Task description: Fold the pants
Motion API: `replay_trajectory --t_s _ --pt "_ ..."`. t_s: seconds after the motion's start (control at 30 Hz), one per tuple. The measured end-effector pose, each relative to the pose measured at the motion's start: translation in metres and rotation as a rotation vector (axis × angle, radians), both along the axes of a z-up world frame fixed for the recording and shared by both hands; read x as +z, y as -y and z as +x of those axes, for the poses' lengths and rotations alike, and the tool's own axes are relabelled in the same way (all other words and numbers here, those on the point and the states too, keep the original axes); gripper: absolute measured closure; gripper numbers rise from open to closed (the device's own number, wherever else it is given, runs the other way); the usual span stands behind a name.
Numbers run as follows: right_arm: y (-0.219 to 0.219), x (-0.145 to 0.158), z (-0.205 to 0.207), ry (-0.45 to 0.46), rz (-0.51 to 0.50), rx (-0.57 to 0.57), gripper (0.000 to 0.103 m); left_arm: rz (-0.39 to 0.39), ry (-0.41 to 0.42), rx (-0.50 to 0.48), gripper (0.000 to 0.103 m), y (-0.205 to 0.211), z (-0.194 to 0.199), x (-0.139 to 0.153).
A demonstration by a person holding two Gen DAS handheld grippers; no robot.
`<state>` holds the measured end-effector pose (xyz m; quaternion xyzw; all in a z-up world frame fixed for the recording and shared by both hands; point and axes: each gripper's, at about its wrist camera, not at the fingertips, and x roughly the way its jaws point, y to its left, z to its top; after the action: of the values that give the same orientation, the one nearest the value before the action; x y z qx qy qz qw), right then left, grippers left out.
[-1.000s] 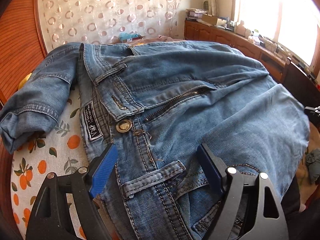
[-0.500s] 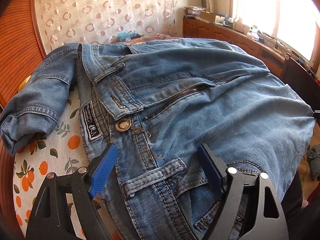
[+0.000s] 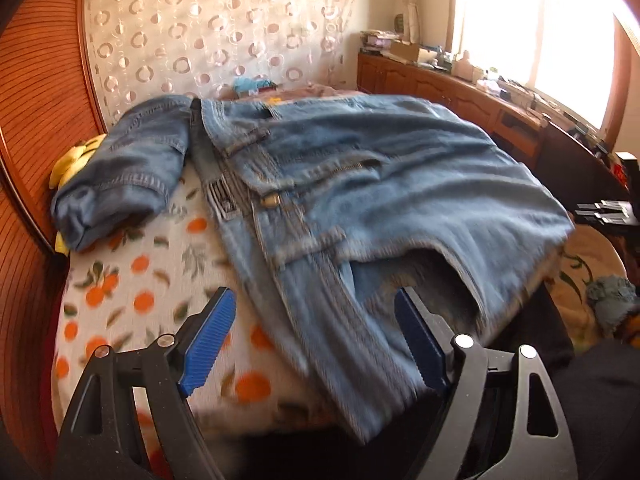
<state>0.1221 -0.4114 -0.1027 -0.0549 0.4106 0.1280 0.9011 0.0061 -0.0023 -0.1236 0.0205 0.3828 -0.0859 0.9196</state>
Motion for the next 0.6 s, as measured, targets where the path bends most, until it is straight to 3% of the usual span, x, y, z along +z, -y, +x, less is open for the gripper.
replay_trajectory --t_s 0.27,0.47,0.6 --pt "0.0 -0.002 -0.002 -0.005 -0.054 0.026 0.061 -0.036 -0.068 -0.028 0.04 -0.002 -0.03 -0.018" --pt "-0.002 -0.012 0.002 -0.034 -0.074 0.033 0.061 -0.082 -0.095 -0.057 0.062 0.0 -0.038 -0.025" --pt "-0.005 -0.015 0.004 -0.05 -0.084 0.043 0.061 -0.09 -0.116 -0.093 0.063 0.008 -0.04 -0.028"
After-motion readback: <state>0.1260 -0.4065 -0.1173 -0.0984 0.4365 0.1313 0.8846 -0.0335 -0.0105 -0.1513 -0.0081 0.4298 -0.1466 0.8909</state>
